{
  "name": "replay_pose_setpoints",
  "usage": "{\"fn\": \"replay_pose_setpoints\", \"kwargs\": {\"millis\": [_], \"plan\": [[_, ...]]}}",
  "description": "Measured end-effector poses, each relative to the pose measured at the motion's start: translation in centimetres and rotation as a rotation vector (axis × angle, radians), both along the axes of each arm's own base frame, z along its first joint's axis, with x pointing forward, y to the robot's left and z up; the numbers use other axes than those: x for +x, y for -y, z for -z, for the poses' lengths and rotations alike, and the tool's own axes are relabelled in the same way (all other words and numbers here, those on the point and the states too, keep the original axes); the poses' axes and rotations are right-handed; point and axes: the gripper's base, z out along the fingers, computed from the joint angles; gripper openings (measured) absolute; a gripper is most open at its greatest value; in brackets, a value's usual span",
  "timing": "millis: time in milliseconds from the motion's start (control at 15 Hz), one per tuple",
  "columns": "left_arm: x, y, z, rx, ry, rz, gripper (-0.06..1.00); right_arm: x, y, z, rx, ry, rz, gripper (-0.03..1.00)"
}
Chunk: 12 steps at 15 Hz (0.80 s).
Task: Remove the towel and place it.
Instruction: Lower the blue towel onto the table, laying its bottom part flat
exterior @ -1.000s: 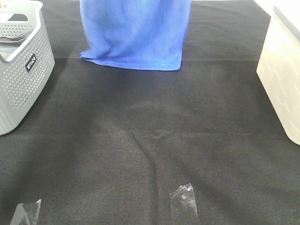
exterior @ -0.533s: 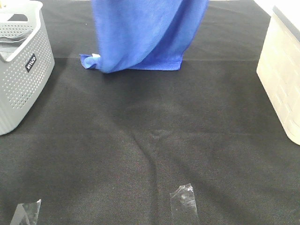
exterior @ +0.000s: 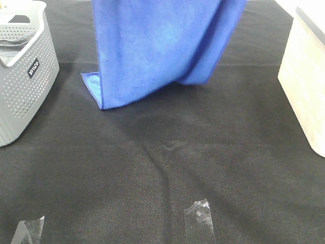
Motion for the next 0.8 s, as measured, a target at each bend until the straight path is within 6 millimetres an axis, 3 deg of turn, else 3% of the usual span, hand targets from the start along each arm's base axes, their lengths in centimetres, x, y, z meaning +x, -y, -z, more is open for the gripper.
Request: {"fn": "replay_pose_setpoints", "kwargs": {"millis": [200,400,800], "plan": [[-2.2,1.2,3.1,0.031,-0.159,0.058,0.00,-3.4,1.2,1.2,-0.036,-0.069,0.012,0.03],[-6.3,1.6,4.7,0.081,-0.262,0.108,0.00,-7.6,2.5,2.1,-0.044,-0.118,0.021,0.03],[-14.8,-1.5,3.4,0.040,-0.316,0.118,0.00,-15.0,3.8,3.3,0.064,-0.175,0.028,0.03]]}}
